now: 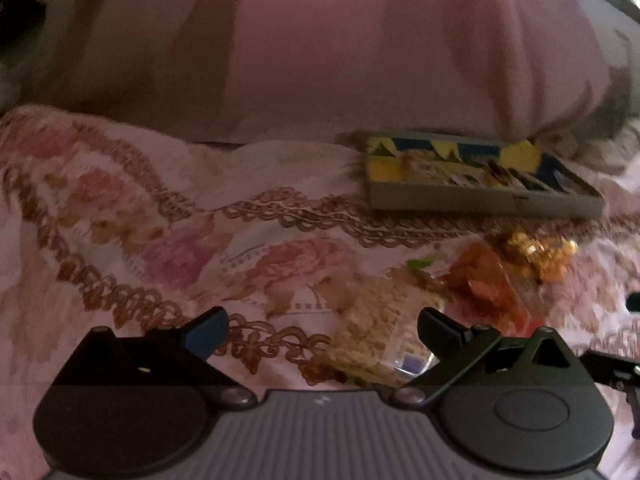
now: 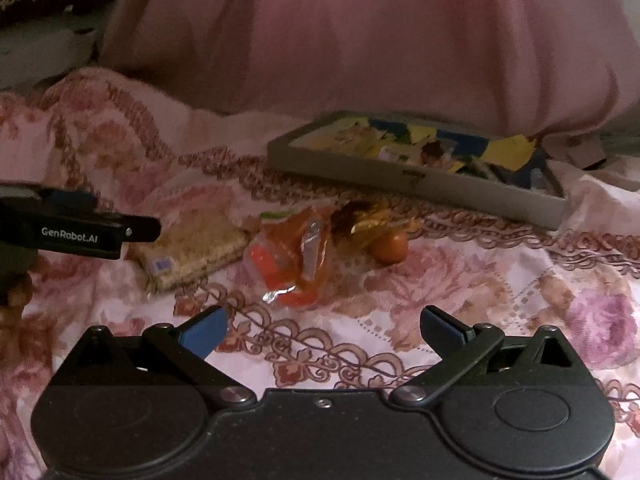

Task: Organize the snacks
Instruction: 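Grasp the granola bar packet with the left gripper while the right gripper grasps the orange wrapper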

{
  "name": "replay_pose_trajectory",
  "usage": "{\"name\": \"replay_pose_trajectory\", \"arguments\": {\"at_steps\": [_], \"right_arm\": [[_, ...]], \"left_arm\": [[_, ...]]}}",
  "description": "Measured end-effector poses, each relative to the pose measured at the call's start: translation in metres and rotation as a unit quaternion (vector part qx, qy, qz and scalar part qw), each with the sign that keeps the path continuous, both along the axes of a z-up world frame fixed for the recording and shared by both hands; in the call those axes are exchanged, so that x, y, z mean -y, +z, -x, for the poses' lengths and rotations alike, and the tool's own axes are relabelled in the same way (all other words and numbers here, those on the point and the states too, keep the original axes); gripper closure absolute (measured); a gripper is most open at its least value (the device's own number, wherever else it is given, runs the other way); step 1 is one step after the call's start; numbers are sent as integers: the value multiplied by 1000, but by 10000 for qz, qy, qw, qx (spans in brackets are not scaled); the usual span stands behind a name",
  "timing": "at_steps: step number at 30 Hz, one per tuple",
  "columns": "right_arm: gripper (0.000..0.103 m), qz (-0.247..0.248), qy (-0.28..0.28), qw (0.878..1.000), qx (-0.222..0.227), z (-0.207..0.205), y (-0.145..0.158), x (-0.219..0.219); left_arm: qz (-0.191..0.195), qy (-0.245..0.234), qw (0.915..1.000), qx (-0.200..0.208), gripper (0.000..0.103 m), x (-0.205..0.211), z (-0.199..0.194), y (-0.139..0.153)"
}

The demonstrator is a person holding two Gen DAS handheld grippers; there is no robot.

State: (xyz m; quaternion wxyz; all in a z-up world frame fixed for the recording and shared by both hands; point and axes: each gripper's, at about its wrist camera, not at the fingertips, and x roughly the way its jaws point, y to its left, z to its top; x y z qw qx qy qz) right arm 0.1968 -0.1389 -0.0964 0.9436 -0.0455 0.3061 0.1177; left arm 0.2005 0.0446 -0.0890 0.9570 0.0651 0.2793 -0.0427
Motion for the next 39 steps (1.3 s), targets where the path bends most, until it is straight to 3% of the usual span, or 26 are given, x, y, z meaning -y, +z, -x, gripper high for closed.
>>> {"name": "replay_pose_trajectory", "arguments": {"at_steps": [3, 9, 15, 21, 25, 29, 32, 34, 39], "right_arm": [[1, -31, 185, 9998, -79, -9, -5, -4], [15, 252, 572, 9980, -31, -34, -15, -21], [20, -149, 535, 9983, -182, -58, -17, -18], [21, -680, 329, 9965, -356, -81, -19, -12], [21, -1086, 161, 9927, -495, -95, -21, -12], [24, -1012, 130, 9939, -413, -99, -23, -18], [34, -881, 70, 9955, -345, -99, -25, -19], [46, -789, 7, 9963, -330, -98, -25, -19], [54, -667, 57, 9975, -230, -90, -25, -21]], "left_arm": [[-147, -276, 9995, -101, 0, 8, -3, -2], [-692, -899, 9928, -391, 0, 17, -22, -10], [-1230, -1636, 9776, -488, 1, 23, -36, -18], [-1368, -2063, 9662, -715, 1, 31, -46, -24], [-1299, -2122, 9641, -923, 10, 32, -53, -30], [-878, -1965, 9702, -1109, 22, 29, -57, -31], [-800, -1781, 9743, -1121, 26, 30, -58, -31], [-811, -1715, 9752, -1140, 27, 31, -57, -30], [-930, -1400, 9768, -1325, 27, 38, -53, -26]]}}
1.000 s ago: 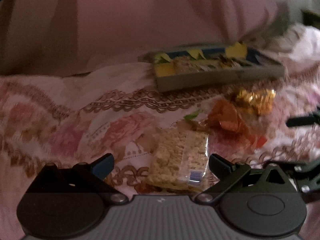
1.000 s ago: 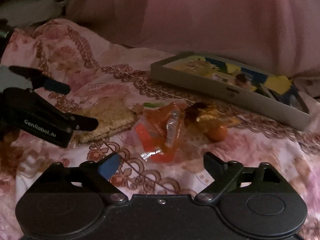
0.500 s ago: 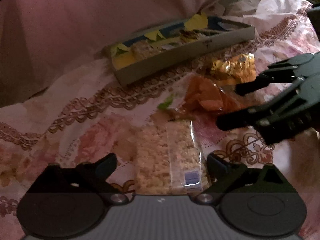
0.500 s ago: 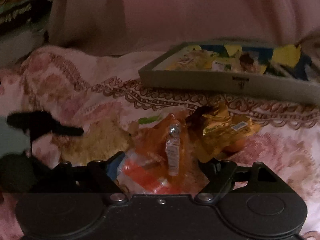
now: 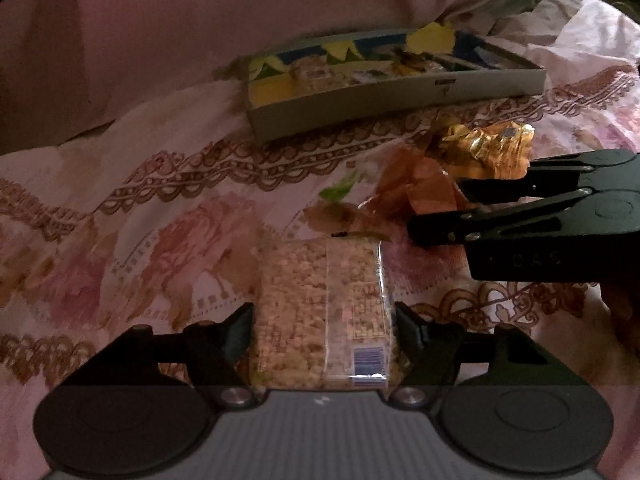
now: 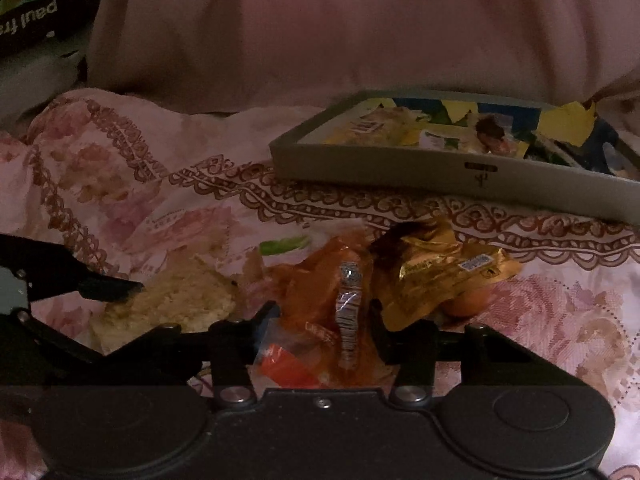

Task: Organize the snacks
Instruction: 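Grasp the granola bar packet with the left gripper while the right gripper grasps the orange wrapper, then lift the granola bar and orange wrapper and carry them over the tray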

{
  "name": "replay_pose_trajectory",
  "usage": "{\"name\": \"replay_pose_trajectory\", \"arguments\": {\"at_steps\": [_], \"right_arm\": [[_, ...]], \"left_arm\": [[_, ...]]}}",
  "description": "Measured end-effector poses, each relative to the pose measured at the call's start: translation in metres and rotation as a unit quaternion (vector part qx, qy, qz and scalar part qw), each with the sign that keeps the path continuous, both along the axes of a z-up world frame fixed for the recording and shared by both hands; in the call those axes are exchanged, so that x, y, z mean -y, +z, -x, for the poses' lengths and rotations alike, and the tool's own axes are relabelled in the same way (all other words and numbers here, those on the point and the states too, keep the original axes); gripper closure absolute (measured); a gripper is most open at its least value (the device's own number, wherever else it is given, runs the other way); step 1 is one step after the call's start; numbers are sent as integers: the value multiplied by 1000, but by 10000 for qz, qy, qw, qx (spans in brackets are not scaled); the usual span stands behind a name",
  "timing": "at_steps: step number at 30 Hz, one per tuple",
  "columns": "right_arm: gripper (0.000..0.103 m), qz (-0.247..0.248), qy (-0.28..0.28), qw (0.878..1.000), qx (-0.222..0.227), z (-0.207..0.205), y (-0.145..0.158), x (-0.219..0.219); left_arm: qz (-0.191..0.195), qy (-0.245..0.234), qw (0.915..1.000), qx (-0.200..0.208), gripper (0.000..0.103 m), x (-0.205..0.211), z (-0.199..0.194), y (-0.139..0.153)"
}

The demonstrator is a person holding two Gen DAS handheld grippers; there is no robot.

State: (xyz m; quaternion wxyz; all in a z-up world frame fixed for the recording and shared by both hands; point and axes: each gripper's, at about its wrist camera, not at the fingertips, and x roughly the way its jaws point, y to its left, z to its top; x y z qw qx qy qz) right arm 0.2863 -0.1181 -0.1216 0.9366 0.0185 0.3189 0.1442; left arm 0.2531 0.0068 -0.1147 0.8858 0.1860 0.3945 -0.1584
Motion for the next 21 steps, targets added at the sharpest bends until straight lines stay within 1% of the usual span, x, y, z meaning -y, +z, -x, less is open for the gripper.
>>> {"name": "replay_pose_trajectory", "arguments": {"at_steps": [2, 4, 9, 15, 19, 21], "right_arm": [[56, 33, 41, 10000, 34, 5, 1, -1], [60, 75, 118, 9999, 56, 11, 2, -3], [63, 66, 224, 9997, 3, 26, 8, -3], [65, 94, 263, 9996, -107, 47, 19, 10], [65, -68, 192, 9995, -225, 57, 27, 19], [66, -66, 179, 9996, -218, 64, 30, 21]], "left_arm": [[-78, 147, 9998, -108, 28, 2, 2, 3], [-106, 328, 9991, -231, 28, 5, 3, 5], [-38, 862, 9952, -471, 28, 7, 10, 12], [-91, 1089, 9921, -615, 28, 16, 26, 16], [-114, 1201, 9903, -688, 28, 23, 38, 20], [-12, 1337, 9882, -742, 28, 25, 42, 23]]}}
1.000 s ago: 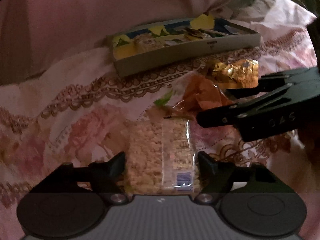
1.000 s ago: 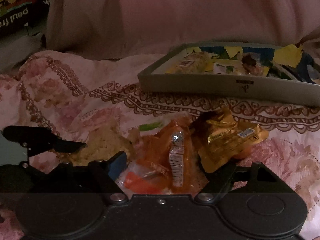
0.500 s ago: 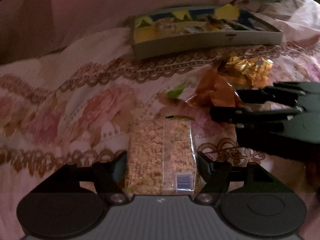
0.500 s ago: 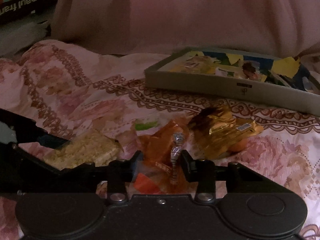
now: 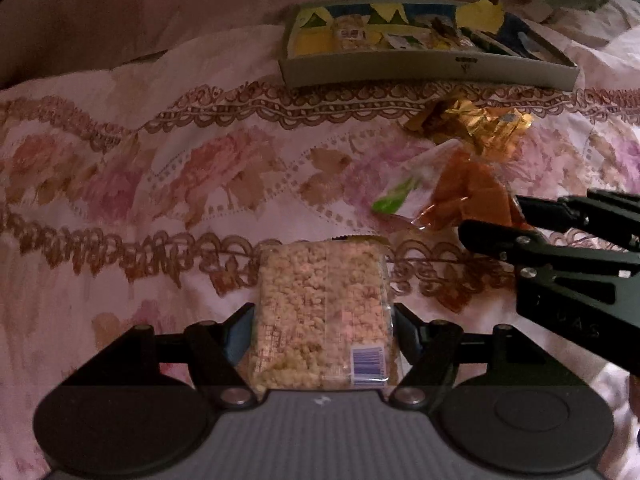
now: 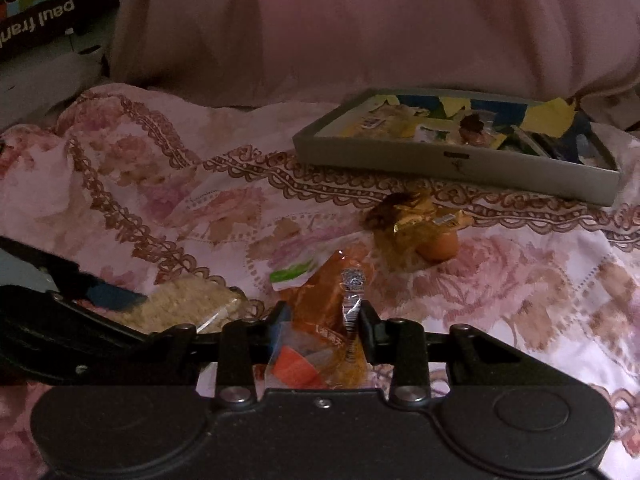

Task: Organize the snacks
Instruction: 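Lift the granola bar and orange wrapper and carry them over the tray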

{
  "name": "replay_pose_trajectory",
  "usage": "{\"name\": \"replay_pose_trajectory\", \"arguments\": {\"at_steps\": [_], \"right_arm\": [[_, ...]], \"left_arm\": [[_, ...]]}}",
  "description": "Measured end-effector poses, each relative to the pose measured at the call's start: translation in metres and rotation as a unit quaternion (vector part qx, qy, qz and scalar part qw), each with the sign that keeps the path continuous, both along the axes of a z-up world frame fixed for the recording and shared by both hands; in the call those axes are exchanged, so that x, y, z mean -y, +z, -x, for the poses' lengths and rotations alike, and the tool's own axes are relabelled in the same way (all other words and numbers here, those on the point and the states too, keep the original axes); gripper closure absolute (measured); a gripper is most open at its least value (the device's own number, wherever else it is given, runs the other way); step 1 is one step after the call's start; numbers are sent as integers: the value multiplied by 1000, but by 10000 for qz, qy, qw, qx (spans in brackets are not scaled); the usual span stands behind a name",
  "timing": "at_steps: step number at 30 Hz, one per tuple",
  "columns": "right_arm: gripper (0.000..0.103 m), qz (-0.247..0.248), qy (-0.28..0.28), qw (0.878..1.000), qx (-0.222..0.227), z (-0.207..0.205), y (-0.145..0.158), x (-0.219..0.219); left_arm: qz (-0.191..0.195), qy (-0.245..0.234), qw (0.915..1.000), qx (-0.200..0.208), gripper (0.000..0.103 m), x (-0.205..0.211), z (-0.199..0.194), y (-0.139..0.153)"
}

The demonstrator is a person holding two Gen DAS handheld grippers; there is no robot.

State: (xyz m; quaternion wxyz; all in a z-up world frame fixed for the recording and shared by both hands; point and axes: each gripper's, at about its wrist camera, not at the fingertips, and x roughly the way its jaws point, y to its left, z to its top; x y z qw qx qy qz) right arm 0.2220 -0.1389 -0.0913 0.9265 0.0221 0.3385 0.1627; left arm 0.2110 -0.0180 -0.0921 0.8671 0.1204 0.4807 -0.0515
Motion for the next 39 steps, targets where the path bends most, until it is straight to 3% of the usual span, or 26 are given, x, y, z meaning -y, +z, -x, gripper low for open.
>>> {"name": "replay_pose_trajectory", "arguments": {"at_steps": [8, 18, 26, 34, 39], "right_arm": [[66, -93, -309, 9994, 108, 25, 22, 33], [66, -557, -994, 9915, 629, 31, 59, 79], [66, -650, -1459, 9815, 1052, 11, 70, 116], [66, -879, -1973, 9667, 1373, -35, 65, 159], [66, -580, -2140, 9613, 1633, -65, 53, 173]], "left_arm": [[361, 551, 9978, -55, 28, 7, 16, 9], [482, 557, 9952, 641, 28, 39, 3, 47], [524, 521, 9883, 1331, 28, 76, -36, 78], [738, 633, 9811, 1674, 28, 110, -91, 94], [674, 534, 9779, 1906, 28, 133, -129, 93]]}}
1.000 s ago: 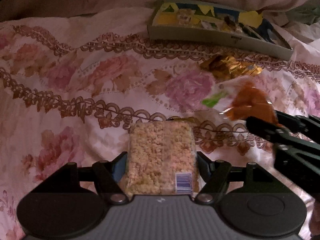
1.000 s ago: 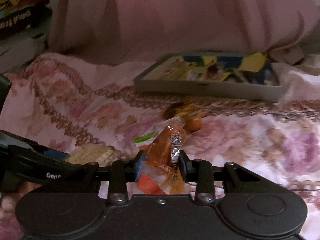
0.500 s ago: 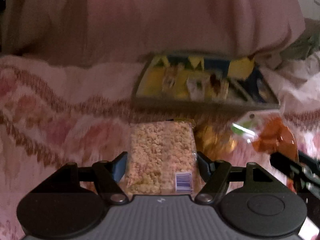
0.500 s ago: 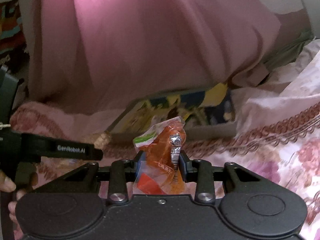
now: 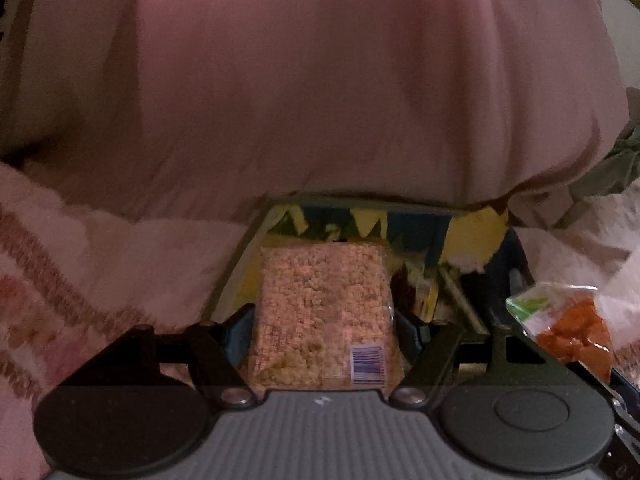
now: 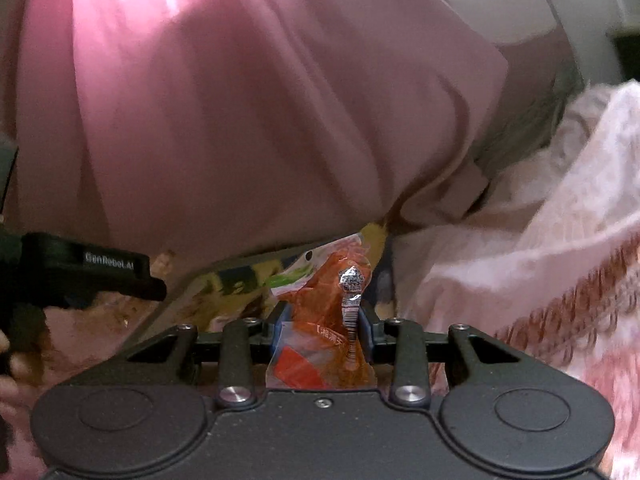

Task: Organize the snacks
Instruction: 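Lift the granola bar and orange wrapper and carry them over the tray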

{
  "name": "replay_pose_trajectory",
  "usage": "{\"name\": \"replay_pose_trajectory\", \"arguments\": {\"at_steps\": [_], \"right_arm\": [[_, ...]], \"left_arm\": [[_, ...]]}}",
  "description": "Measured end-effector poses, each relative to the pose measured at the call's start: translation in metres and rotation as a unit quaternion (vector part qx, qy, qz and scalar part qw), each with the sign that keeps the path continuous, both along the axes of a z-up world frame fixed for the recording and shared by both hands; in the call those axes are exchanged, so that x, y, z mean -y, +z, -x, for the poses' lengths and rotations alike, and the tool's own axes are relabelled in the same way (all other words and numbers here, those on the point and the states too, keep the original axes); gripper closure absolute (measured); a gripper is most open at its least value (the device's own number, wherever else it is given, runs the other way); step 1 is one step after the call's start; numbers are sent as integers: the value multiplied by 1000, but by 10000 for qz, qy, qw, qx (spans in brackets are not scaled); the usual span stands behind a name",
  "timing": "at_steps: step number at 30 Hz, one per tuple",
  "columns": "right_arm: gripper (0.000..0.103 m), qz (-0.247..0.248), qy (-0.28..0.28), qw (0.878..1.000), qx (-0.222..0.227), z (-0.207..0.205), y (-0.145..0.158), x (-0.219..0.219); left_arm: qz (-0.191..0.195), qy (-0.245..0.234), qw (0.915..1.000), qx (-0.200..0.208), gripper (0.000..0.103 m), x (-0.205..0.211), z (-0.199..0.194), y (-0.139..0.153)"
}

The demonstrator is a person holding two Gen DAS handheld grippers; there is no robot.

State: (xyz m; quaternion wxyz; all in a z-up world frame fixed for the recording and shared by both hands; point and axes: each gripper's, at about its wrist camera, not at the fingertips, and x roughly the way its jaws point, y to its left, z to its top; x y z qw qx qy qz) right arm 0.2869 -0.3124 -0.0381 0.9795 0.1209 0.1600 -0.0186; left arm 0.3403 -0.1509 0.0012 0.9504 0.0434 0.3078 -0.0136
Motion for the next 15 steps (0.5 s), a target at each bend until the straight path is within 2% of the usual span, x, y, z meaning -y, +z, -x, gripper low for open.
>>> {"name": "replay_pose_trajectory", "arguments": {"at_steps": [2, 4, 15], "right_arm": [[66, 299, -68, 9994, 140, -10, -3, -1], [66, 370, -23, 9991, 205, -23, -5, 2], [66, 273, -25, 9996, 50, -81, -26, 8]], "left_arm": [[-32, -27, 10000, 50, 28, 7, -14, -3], [-57, -40, 9999, 105, 28, 12, -28, -9], [-32, 118, 9999, -35, 28, 23, -82, -49]]}}
